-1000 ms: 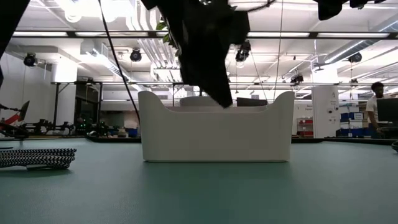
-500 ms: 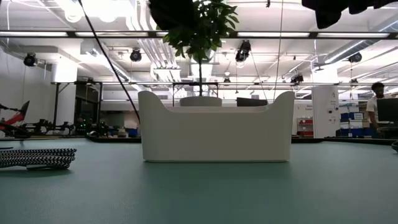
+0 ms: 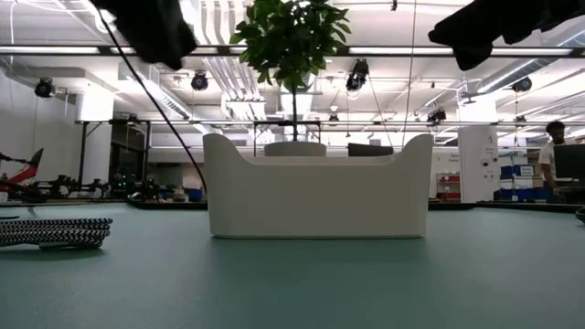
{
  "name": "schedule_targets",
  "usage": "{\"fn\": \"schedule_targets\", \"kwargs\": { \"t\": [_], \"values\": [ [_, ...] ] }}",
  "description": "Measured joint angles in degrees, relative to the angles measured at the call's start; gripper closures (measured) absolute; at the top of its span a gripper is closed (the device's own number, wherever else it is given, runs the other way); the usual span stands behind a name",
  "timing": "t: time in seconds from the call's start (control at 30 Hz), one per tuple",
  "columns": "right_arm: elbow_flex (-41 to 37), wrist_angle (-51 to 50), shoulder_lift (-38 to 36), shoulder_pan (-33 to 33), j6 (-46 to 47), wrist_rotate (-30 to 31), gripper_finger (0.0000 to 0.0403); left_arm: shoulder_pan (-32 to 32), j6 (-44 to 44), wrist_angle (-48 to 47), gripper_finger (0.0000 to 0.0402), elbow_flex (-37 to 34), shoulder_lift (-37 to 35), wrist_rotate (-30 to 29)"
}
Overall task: Pick and place USB-C Cables
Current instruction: Put the white striped charger cable into the white bin
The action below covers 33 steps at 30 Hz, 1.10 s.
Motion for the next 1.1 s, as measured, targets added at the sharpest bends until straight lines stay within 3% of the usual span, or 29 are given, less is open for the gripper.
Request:
{"fn": "schedule_targets", "kwargs": {
  "t": [0.13,0.3,0.53,0.77,1.1],
  "values": [
    [0.0,4.13,2.83,0.0,-1.69,0.06,0.0344,-0.47,-6.18,-0.11,0.036,-4.43,-1.45,2.22],
    [1.27,7.42,4.01,0.0,-4.23,0.02,0.0344,-0.86,-15.05,-0.35,0.036,-8.3,-1.39,9.46],
    [3.38,7.46,2.49,0.0,-10.84,-0.01,0.0344,-4.48,-24.82,0.0,0.038,-7.43,1.33,15.02],
    [3.41,7.75,1.24,0.0,-12.67,-0.02,0.0344,-7.88,-32.83,1.3,0.04,-5.9,2.62,14.56],
    [3.34,6.77,1.28,0.0,-10.55,-0.04,0.0344,-10.28,-33.09,10.95,0.0401,-5.84,2.69,8.47]
  ]
}}
